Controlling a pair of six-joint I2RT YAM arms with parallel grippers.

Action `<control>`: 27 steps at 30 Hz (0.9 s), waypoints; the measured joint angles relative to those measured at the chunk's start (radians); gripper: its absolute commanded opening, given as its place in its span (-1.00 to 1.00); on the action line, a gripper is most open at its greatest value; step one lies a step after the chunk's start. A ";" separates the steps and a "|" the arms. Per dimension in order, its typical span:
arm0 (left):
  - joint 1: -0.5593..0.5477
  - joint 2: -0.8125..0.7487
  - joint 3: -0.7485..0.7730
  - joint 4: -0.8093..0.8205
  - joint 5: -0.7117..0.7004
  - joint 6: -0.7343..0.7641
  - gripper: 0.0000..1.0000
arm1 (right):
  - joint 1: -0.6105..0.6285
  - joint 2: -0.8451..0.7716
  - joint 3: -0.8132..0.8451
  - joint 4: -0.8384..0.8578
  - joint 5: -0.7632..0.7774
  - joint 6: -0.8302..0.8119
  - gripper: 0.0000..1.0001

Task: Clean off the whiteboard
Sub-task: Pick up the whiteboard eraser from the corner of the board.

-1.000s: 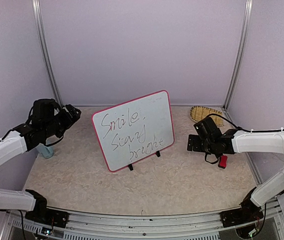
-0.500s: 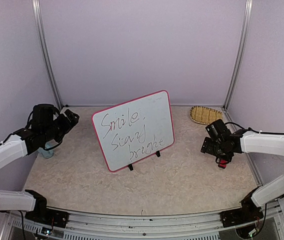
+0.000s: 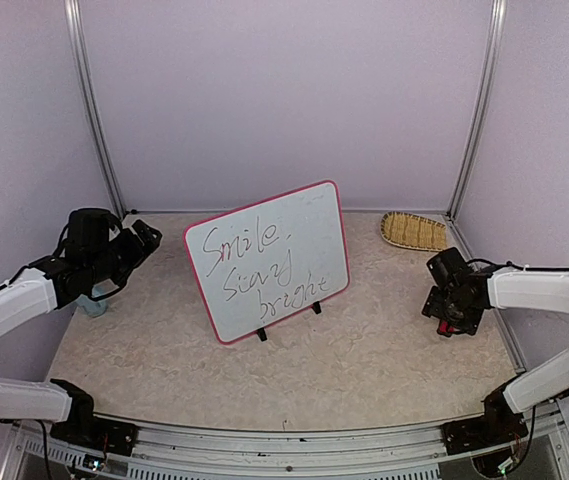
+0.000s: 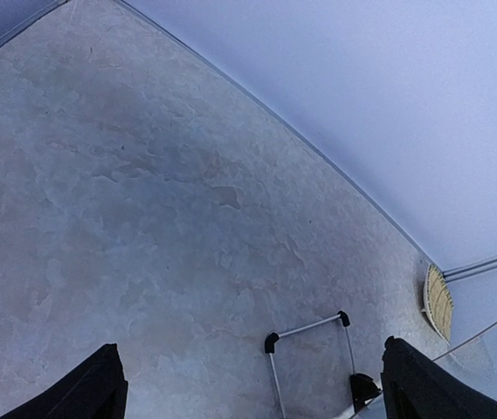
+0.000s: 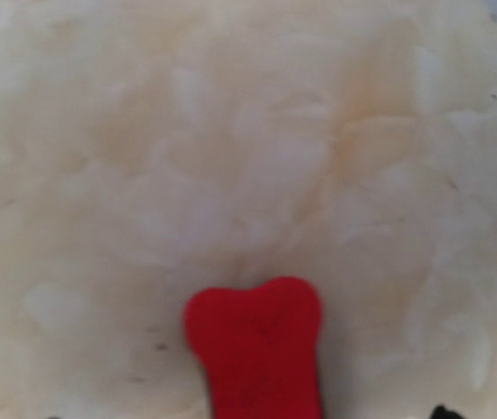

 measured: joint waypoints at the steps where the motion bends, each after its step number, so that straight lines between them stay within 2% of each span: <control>1: 0.000 0.000 0.000 0.001 0.000 0.000 0.98 | -0.008 -0.002 -0.006 0.002 -0.002 -0.002 0.69; 10: 0.000 0.006 0.000 0.007 0.006 0.000 0.98 | -0.023 -0.003 -0.037 0.048 -0.040 -0.050 0.36; 19: 0.000 0.011 0.000 0.008 0.012 -0.002 0.97 | -0.023 0.021 -0.039 0.074 -0.042 -0.062 0.26; 27: 0.000 0.014 0.000 0.021 0.026 -0.005 0.97 | -0.023 0.055 -0.039 0.087 -0.026 -0.064 0.05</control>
